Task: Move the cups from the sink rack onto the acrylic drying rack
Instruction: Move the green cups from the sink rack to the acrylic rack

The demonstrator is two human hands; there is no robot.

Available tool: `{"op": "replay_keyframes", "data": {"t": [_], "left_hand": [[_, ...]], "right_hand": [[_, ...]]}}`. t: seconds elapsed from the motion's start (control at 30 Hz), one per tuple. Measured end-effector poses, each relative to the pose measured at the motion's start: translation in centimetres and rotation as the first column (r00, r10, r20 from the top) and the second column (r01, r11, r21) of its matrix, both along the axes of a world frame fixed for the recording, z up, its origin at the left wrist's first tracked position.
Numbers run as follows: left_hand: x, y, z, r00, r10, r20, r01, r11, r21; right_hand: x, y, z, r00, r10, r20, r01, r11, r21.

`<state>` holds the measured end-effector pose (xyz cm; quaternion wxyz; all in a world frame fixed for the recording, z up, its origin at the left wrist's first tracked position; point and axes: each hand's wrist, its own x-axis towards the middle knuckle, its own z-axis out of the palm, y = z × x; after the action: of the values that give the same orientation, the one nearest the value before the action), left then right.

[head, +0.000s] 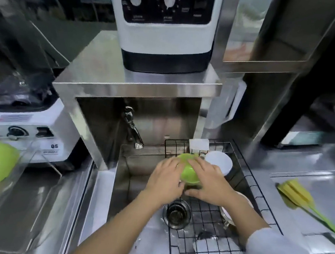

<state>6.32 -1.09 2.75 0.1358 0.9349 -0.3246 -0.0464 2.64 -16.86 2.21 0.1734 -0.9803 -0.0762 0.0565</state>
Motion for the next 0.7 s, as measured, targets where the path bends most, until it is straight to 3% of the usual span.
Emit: {"op": "replay_keyframes", "data": {"t": [0.2, 0.27, 0.43, 0.53, 0.6, 0.7], "left_hand": [[-0.1, -2.4, -3.3, 0.998, -0.045, -0.043, 0.056, 0.949, 0.31], [-0.1, -2.5, -3.9, 0.999, -0.046, -0.015, 0.049, 0.941, 0.335], [0.2, -3.3, -3.6, 0.999, -0.009, 0.033, -0.001, 0.957, 0.29], [0.4, -2.9, -3.8, 0.999, 0.019, 0.04, -0.028, 0.975, 0.22], [0.7, -2.5, -3.8, 0.999, 0.042, 0.012, -0.043, 0.992, 0.119], [1.0, -2.0, -3.0, 0.984, 0.068, -0.163, -0.084, 0.992, -0.097]], "right_hand": [[0.0, -1.2, -3.5, 0.985, 0.068, -0.157, -0.104, 0.967, -0.234], [0.1, -1.3, -3.8, 0.973, 0.094, -0.211, -0.154, 0.944, -0.291], [0.9, -1.2, -3.1, 0.992, 0.108, -0.059, -0.121, 0.932, -0.342], [0.9, -1.4, -2.9, 0.992, 0.125, -0.008, -0.122, 0.957, -0.264], [1.1, -2.2, -2.6, 0.995, 0.096, 0.002, -0.095, 0.987, -0.131], [1.5, -3.0, -0.7, 0.997, 0.066, -0.033, -0.063, 0.994, 0.084]]}}
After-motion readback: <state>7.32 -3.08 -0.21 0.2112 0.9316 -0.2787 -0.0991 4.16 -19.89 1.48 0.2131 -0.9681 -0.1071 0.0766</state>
